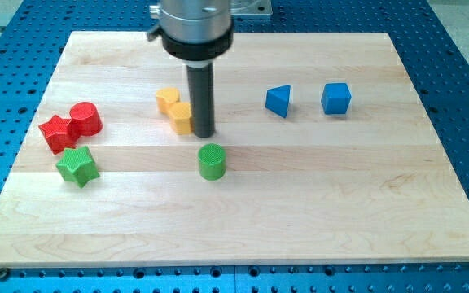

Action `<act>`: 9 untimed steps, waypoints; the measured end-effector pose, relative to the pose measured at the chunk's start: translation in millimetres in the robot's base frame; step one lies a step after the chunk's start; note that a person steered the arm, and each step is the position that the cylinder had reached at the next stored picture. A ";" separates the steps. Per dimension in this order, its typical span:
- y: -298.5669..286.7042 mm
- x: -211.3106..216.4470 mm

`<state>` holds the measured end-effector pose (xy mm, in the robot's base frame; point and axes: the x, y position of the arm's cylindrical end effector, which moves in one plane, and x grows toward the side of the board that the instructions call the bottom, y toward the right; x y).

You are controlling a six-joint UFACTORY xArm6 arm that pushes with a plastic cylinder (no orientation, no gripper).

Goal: Slide the yellow hexagon into the yellow heart

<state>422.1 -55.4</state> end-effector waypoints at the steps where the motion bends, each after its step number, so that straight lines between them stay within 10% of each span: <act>1: -34.5 -17.1; 6: -156.8 -39.8; 9: -75.4 -14.7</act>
<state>407.4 -130.8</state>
